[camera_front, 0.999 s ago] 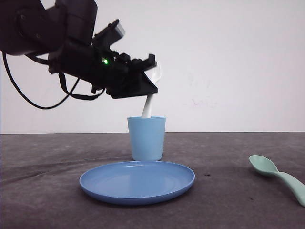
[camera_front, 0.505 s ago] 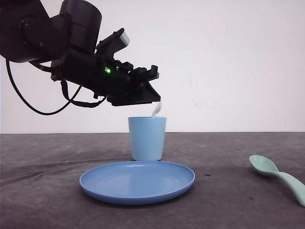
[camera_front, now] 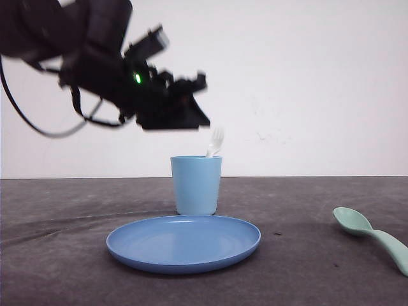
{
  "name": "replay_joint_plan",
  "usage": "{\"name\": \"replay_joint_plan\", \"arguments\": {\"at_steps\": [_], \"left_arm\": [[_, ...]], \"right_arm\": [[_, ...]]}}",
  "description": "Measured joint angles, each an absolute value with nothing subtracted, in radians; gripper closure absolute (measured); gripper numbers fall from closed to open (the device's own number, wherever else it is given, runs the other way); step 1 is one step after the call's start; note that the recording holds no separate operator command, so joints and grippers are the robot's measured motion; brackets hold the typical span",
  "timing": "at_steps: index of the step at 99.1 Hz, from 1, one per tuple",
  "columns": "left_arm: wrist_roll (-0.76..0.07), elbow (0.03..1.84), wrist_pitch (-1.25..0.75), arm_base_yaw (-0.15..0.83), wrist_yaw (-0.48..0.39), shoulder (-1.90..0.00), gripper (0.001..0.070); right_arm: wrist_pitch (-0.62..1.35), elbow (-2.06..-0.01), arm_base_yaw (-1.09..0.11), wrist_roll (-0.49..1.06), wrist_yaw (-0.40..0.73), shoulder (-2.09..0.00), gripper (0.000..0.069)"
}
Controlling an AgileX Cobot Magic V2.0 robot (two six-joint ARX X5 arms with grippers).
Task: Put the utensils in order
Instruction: 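Open the left gripper and withdraw it from the cup, then lower the right gripper onto the mint-green spoon and close on it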
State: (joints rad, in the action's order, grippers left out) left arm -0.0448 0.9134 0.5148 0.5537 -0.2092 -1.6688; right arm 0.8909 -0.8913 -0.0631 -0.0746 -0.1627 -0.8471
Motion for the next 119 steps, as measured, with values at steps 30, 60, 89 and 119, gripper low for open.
{"name": "replay_joint_plan", "arguments": {"at_steps": [30,60,89,119], "left_arm": [[-0.067,0.913,0.184,0.514,-0.209,-1.384,0.0592],[-0.075,0.913,-0.224,0.391,-0.201,-1.056,0.0592],[-0.062,0.913,-0.590,0.286,-0.036,-0.844,0.0592],[-0.039,0.913,-0.747,0.265,0.051,-0.782,0.0592]], "right_arm": [[0.876,-0.891,-0.066,-0.075,-0.290,-1.003,0.0012],[0.755,-0.891,-0.120,-0.074,-0.310,-1.218,0.0012],[0.638,-0.891,-0.209,-0.074,-0.319,-1.412,0.0012],[0.551,-0.891,-0.268,-0.079,-0.254,-1.493,0.0012]]}}
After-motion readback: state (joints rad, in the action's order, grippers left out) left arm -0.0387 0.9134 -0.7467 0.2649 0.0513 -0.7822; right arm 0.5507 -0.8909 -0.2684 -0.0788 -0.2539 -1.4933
